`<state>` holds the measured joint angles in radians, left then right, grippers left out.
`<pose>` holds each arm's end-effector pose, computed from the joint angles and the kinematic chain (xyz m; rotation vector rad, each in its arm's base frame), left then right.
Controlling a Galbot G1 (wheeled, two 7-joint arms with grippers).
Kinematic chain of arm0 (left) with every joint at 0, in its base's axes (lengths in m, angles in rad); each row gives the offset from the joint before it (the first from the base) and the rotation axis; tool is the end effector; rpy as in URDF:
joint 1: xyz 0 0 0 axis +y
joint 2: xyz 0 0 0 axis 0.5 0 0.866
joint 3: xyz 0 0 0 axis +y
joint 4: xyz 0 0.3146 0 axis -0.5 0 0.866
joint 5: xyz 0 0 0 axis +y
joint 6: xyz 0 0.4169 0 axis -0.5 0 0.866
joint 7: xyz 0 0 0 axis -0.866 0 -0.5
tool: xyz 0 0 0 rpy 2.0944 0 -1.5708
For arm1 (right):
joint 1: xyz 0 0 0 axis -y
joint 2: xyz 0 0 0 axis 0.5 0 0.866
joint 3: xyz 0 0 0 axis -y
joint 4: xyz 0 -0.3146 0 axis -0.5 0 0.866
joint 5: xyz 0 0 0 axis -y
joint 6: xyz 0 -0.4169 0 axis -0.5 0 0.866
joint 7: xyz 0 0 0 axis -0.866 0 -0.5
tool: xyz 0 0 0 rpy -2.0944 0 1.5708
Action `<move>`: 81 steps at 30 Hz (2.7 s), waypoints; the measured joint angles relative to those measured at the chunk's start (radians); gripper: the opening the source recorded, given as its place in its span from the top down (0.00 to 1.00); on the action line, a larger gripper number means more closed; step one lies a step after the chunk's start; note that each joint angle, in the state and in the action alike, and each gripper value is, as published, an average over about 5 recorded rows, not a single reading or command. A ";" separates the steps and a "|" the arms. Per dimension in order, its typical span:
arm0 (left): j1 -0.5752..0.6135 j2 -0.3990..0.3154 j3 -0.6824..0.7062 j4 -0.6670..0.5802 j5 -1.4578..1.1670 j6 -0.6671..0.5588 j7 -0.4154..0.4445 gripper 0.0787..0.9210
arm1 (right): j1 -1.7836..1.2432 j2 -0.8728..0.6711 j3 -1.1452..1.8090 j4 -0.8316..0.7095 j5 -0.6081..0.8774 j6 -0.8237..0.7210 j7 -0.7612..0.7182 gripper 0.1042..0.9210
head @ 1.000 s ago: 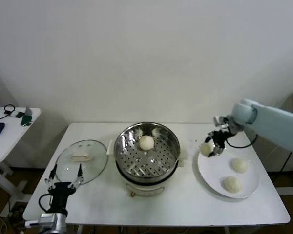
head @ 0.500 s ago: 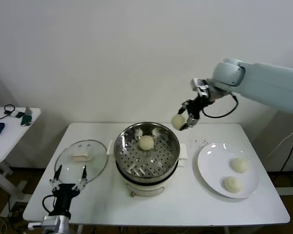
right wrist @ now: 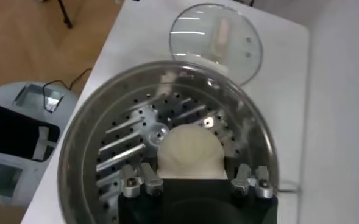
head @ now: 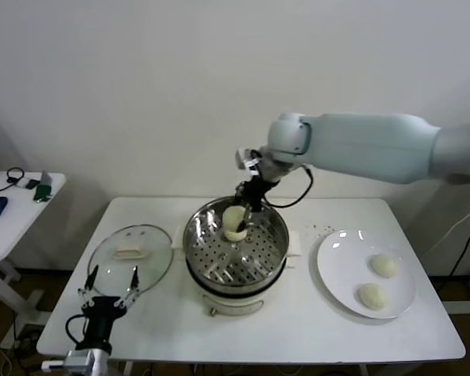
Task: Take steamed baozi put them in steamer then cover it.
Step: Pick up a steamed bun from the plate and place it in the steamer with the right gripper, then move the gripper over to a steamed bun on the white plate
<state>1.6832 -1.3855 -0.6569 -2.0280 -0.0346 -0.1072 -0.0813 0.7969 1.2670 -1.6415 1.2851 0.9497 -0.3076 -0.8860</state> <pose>0.2275 0.0729 -0.3161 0.1403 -3.0732 -0.3021 0.5529 0.1870 -0.0776 1.6514 -1.3740 1.2869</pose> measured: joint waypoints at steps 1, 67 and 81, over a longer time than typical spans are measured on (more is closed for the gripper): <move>0.001 0.001 0.000 0.001 0.000 0.000 0.000 0.12 | -0.009 0.015 -0.004 -0.006 0.000 0.000 0.002 0.28; -0.049 -0.004 -0.013 0.036 0.003 0.027 -0.007 0.12 | -0.071 -0.742 0.034 0.241 -0.636 0.190 -0.214 0.12; -0.048 -0.004 -0.016 0.052 0.022 0.035 -0.017 0.12 | -0.469 -0.816 0.324 0.122 -0.869 0.241 -0.222 0.12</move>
<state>1.6357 -1.3893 -0.6726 -1.9763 -0.0121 -0.0724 -0.0987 0.3275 0.4512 -1.3176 1.4075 0.0810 -0.0670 -1.1081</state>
